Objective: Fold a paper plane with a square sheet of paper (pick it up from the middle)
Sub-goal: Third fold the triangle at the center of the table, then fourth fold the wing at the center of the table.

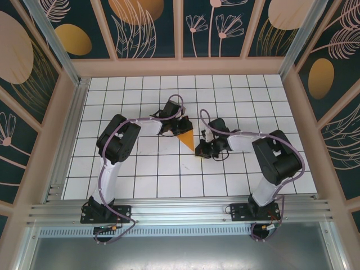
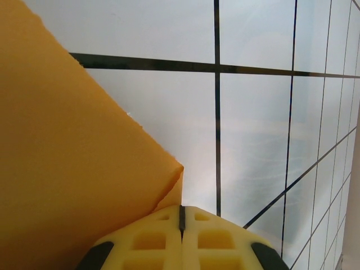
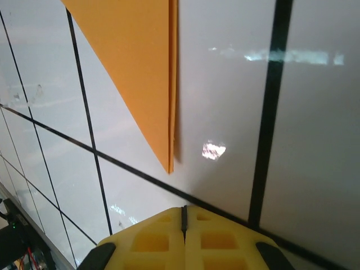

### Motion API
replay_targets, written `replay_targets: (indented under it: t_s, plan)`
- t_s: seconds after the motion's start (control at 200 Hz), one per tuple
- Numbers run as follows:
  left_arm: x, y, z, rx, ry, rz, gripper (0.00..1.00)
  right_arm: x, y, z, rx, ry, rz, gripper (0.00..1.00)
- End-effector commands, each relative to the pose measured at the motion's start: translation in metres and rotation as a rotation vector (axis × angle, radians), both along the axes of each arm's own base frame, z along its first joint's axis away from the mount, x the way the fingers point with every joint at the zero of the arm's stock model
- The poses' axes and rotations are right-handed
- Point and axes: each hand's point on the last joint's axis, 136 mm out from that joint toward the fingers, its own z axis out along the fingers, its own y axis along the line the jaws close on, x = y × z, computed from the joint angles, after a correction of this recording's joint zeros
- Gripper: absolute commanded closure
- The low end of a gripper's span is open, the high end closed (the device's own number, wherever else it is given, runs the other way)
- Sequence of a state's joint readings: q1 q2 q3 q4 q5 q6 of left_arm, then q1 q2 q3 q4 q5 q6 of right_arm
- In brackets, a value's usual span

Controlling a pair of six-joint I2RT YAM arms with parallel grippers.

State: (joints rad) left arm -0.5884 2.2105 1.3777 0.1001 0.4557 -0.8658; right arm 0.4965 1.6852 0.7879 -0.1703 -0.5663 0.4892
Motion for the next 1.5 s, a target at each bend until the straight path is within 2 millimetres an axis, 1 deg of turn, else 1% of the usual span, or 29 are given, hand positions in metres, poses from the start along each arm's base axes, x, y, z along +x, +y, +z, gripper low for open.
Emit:
replay_targets:
  t_s: [0.0,0.045,0.1,0.155,0.205,0.275,0.285,0.375,0.47,0.535,0.61,0.746,0.821,0.836,0.871,1.041,1.116,1.206,1.221,1.251,1.331,1.441,1.496]
  plan:
    - [-0.004,0.013,-0.005,0.075,0.026,0.006,0.95,0.017,-0.011,0.03,-0.013,-0.083,-0.079,0.88]
    - [0.002,0.007,0.018,0.039,-0.012,-0.001,0.9,0.031,-0.018,0.04,-0.023,-0.135,-0.138,0.83]
    - [0.008,0.002,0.046,0.001,-0.06,-0.004,0.83,0.046,-0.029,0.048,-0.03,-0.187,-0.207,0.73]
    - [0.012,0.002,0.071,-0.028,-0.106,0.007,0.74,0.059,-0.036,0.054,-0.027,-0.227,-0.254,0.64]
    - [0.015,0.006,0.085,-0.042,-0.133,0.029,0.7,0.069,-0.04,0.056,-0.033,-0.253,-0.284,0.56]
    - [0.013,0.017,0.093,-0.04,-0.15,0.064,0.66,0.081,-0.039,0.057,-0.031,-0.274,-0.286,0.49]
    - [0.012,0.019,0.09,-0.034,-0.144,0.068,0.65,0.082,-0.038,0.056,-0.03,-0.275,-0.284,0.48]
    - [0.002,0.036,0.085,-0.003,-0.139,0.102,0.63,0.091,-0.027,0.054,0.001,-0.282,-0.234,0.44]
    - [-0.016,0.045,0.078,-0.012,-0.113,0.11,0.64,0.098,-0.016,0.046,0.017,-0.272,-0.172,0.42]
    - [-0.027,0.052,0.073,-0.024,-0.093,0.126,0.65,0.104,-0.009,0.04,0.022,-0.264,-0.145,0.43]
    - [-0.038,0.056,0.066,-0.03,-0.065,0.136,0.65,0.116,-0.002,0.035,0.035,-0.256,-0.128,0.46]
    - [-0.05,0.062,0.049,-0.02,-0.018,0.161,0.65,0.135,0.01,0.027,0.057,-0.231,-0.116,0.49]
    - [-0.048,0.064,0.046,-0.01,-0.013,0.183,0.65,0.143,0.012,0.023,0.051,-0.228,-0.118,0.5]
    - [-0.053,0.068,0.037,0.002,0.004,0.186,0.65,0.144,0.013,0.023,0.05,-0.228,-0.119,0.5]
    - [-0.055,0.069,0.033,0.003,0.013,0.191,0.65,0.147,0.013,0.021,0.048,-0.227,-0.12,0.51]
    - [-0.051,0.061,0.024,-0.031,0.031,0.184,0.65,0.148,0.014,0.02,0.048,-0.219,-0.124,0.51]
    - [-0.048,0.058,0.023,-0.036,0.027,0.179,0.69,0.146,0.013,0.019,0.047,-0.216,-0.124,0.52]
    - [-0.048,0.058,0.016,-0.026,0.032,0.176,0.71,0.145,0.013,0.018,0.048,-0.21,-0.125,0.52]
    - [-0.041,0.054,0.024,-0.037,0.014,0.177,0.72,0.144,0.013,0.018,0.048,-0.21,-0.125,0.52]
    - [-0.04,0.053,0.023,-0.034,0.014,0.176,0.73,0.144,0.013,0.018,0.051,-0.209,-0.125,0.52]
    - [-0.039,0.053,0.016,-0.024,0.026,0.175,0.74,0.143,0.014,0.02,0.059,-0.206,-0.127,0.52]
    - [-0.039,0.052,0.011,-0.02,0.031,0.167,0.8,0.141,0.013,0.026,0.081,-0.201,-0.151,0.51]
    - [-0.038,0.051,0.011,-0.02,0.024,0.162,0.85,0.141,0.012,0.034,0.114,-0.21,-0.167,0.5]
